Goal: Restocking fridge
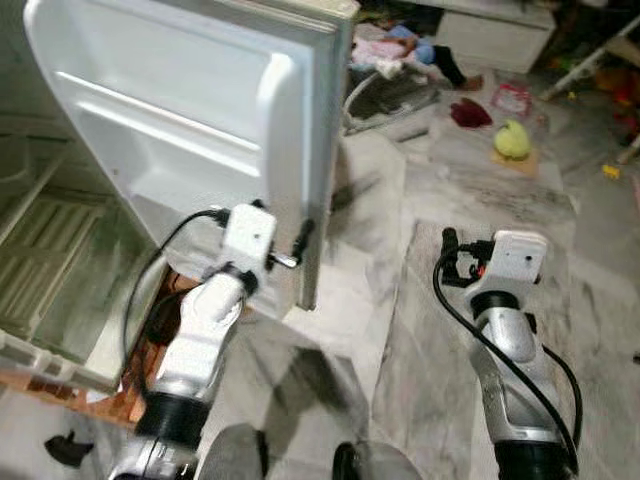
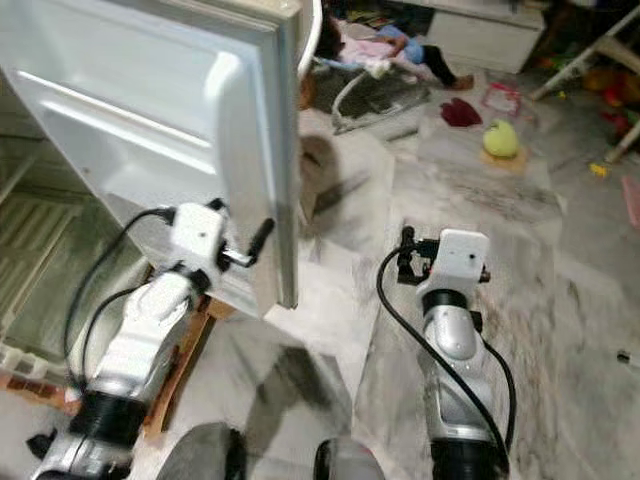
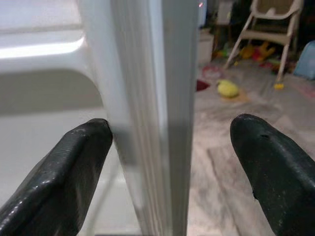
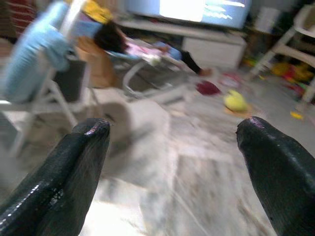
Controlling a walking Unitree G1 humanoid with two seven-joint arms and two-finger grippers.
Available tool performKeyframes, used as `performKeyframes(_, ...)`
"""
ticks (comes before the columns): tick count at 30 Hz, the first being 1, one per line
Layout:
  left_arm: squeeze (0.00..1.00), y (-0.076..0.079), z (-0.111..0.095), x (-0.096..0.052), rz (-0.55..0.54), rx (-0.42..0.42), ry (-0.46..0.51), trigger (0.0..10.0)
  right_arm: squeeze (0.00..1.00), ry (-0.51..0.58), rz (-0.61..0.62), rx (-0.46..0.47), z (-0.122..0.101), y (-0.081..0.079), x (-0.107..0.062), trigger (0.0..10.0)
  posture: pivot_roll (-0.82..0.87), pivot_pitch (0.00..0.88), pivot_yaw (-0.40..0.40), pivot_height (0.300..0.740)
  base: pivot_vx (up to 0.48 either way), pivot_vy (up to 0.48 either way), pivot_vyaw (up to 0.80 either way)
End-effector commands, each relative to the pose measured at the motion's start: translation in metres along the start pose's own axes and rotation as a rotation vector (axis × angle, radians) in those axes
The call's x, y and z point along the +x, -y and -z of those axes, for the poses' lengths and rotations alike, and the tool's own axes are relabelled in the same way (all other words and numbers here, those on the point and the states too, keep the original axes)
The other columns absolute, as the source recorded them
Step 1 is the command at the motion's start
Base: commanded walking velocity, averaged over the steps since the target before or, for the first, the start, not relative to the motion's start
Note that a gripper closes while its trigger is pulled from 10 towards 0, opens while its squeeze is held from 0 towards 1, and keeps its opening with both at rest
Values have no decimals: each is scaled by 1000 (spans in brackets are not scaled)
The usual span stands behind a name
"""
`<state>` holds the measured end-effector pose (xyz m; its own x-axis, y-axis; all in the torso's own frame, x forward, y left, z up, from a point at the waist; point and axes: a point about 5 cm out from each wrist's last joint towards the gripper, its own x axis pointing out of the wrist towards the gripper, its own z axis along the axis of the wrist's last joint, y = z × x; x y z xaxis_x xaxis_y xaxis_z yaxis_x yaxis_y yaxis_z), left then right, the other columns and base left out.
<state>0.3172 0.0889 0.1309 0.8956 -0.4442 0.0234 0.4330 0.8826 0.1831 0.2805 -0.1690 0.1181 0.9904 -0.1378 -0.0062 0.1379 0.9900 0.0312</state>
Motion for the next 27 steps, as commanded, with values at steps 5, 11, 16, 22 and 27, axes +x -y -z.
performKeyframes(5,0,2,-5,12,-3,37,12,10000,0,-2,3,-16,1,3,-2,10000,-4,134,-75,740,289,0,0)
performKeyframes(11,0,4,-3,5,-2,45,30,10000,0,-3,19,-12,2,5,-4,10000,-12,122,-68,740,0,0,0)
performKeyframes(16,0,4,10,-17,-43,13,10,10000,0,-29,26,1,10,6,-6,10000,-18,111,-68,740,0,0,-640)
performKeyframes(22,0,4,10,-19,-48,13,9,10000,0,-29,26,3,10,6,-7,10000,-18,111,-68,740,0,0,-800)
performKeyframes(27,0,5,10,-20,-49,12,8,10000,0,-29,26,3,10,5,-7,10000,-18,111,-68,740,0,0,-800)
